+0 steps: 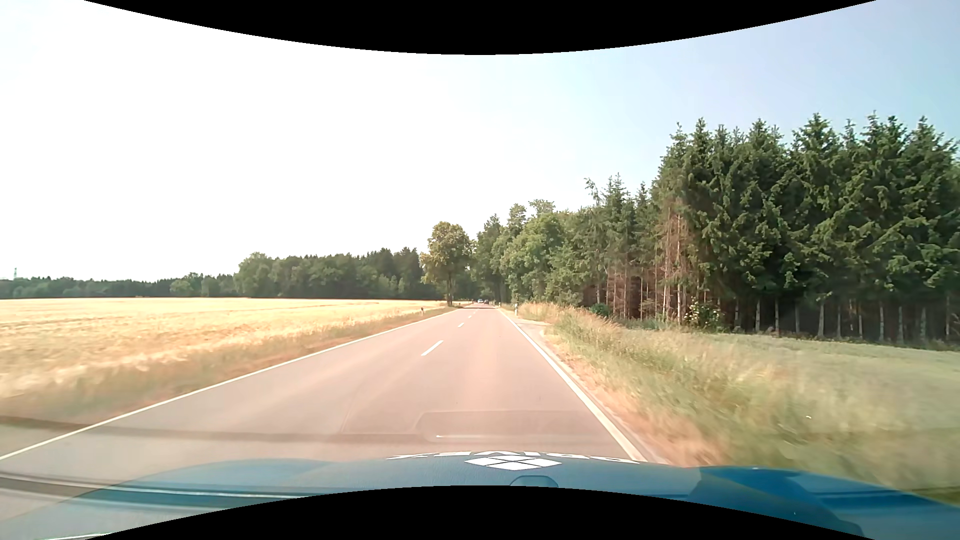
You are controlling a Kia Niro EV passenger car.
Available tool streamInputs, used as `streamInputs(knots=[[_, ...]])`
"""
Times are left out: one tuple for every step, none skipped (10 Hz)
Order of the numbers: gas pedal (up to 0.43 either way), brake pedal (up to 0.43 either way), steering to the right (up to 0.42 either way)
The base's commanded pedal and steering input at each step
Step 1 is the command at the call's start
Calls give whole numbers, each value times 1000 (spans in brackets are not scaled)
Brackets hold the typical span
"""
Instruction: Follow the waypoints while adhering to traffic rules and regulations
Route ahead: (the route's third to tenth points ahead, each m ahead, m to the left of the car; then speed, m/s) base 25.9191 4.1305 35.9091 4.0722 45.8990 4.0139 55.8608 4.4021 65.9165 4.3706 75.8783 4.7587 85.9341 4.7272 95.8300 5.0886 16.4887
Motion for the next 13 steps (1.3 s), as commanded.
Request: streamInputs(knots=[[228, 0, -6], [228, 0, -6], [228, 0, -5], [228, 0, -5], [228, 0, -5], [228, 0, -4], [228, 0, -5], [228, 0, -4], [228, 0, -4], [240, 0, -3], [240, 0, -1], [240, 0, 0], [240, 0, 1]])
